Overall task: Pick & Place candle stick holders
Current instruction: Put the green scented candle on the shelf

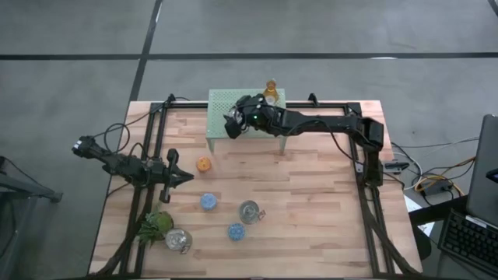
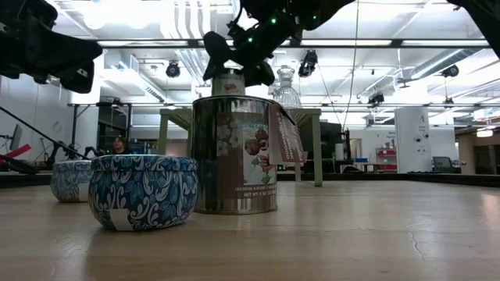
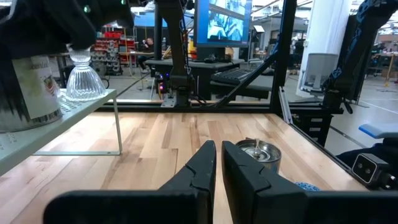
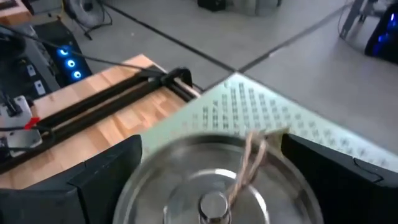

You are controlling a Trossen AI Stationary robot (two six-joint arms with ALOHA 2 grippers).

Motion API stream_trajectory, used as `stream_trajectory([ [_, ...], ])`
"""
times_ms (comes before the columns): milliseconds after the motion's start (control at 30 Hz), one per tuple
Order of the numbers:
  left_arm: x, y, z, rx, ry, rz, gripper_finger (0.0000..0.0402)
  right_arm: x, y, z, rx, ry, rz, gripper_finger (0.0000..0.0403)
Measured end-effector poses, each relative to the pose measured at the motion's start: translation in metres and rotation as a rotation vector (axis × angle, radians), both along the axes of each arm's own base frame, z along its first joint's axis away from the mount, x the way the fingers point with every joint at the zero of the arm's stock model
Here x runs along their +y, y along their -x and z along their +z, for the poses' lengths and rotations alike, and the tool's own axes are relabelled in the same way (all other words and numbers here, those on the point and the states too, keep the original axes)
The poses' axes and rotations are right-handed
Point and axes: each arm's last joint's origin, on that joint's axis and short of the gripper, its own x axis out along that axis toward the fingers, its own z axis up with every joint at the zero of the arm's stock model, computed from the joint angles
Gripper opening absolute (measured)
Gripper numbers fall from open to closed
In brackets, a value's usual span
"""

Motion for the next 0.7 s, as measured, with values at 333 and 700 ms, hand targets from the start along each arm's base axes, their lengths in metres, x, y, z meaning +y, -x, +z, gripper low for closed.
stream_trajectory([
  [333,0.0,0.0,0.0,0.0,0.0,0.0,0.003,0.02,0.013,0.038,-0.045,0.091,0.069,0.0379],
  [700,0.0,0.0,0.0,0.0,0.0,0.0,0.003,0.061,0.006,0.03,0.013,0.094,0.288,0.0296],
])
